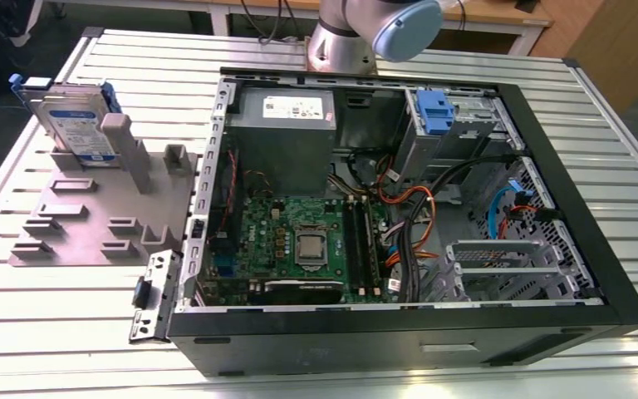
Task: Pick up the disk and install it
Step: 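Reach for the disk, then pick up the disk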
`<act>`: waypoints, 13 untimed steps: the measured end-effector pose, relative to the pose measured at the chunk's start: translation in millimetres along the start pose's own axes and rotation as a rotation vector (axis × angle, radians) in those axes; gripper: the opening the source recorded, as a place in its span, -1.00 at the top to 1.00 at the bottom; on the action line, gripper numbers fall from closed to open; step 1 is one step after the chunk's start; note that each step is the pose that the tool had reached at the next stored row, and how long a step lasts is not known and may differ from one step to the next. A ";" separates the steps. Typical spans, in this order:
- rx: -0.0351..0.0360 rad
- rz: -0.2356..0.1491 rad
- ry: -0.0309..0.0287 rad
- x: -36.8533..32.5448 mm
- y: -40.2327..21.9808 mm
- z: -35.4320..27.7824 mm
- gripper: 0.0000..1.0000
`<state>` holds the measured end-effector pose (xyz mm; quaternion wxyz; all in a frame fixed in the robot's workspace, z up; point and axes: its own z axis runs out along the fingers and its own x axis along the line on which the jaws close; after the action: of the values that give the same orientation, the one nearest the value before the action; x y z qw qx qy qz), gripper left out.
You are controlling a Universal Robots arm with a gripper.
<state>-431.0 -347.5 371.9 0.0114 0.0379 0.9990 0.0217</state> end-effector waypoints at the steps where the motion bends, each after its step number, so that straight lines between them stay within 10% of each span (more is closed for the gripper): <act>1: 0.0000 0.000 0.0002 1.4 -0.1 0.2 0.79; 13: 0.0000 0.000 0.0003 2.1 -0.1 0.3 0.79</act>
<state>-433.2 -347.5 371.6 0.0112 0.0379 0.9990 0.0217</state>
